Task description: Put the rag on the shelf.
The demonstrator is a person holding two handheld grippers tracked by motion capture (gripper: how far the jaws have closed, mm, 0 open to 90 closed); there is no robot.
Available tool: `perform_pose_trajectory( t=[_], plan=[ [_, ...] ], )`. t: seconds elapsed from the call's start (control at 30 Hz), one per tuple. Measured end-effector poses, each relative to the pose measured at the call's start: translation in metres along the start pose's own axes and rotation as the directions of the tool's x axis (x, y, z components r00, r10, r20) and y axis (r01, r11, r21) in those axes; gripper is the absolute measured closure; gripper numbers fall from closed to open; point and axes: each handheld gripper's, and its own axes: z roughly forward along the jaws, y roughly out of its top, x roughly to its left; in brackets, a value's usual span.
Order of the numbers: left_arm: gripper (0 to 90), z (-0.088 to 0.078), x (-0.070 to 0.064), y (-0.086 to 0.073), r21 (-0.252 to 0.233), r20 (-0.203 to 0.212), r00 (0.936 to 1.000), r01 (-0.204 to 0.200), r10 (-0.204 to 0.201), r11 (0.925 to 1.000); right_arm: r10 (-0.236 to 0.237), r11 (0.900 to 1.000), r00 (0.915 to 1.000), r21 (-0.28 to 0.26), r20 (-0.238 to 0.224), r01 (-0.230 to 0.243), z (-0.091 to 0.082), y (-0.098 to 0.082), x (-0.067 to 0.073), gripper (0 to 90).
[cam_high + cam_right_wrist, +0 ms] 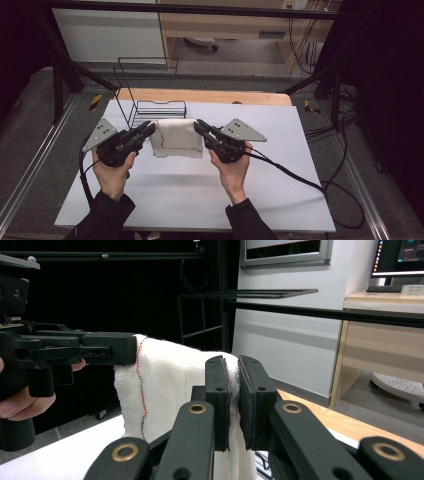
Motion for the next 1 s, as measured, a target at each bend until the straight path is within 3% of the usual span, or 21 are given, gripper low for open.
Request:
perform_pose_trajectory(
  t=[0.67,1.0],
  plan=[
    [80.1,-0.009,0.021,0.027,-0.089,-0.055,0.9985,-0.004,-0.001,0.9961,-0.018,0.999,0.9998,-0.049,-0.002,0.018,0.027,0.027,0.011,84.1],
    [80.2,-0.01,0.032,0.04,-0.107,-0.069,0.9976,-0.002,-0.006,0.9943,-0.027,0.997,0.9996,-0.066,0.004,0.028,0.041,0.039,0.013,84.2]
  ],
)
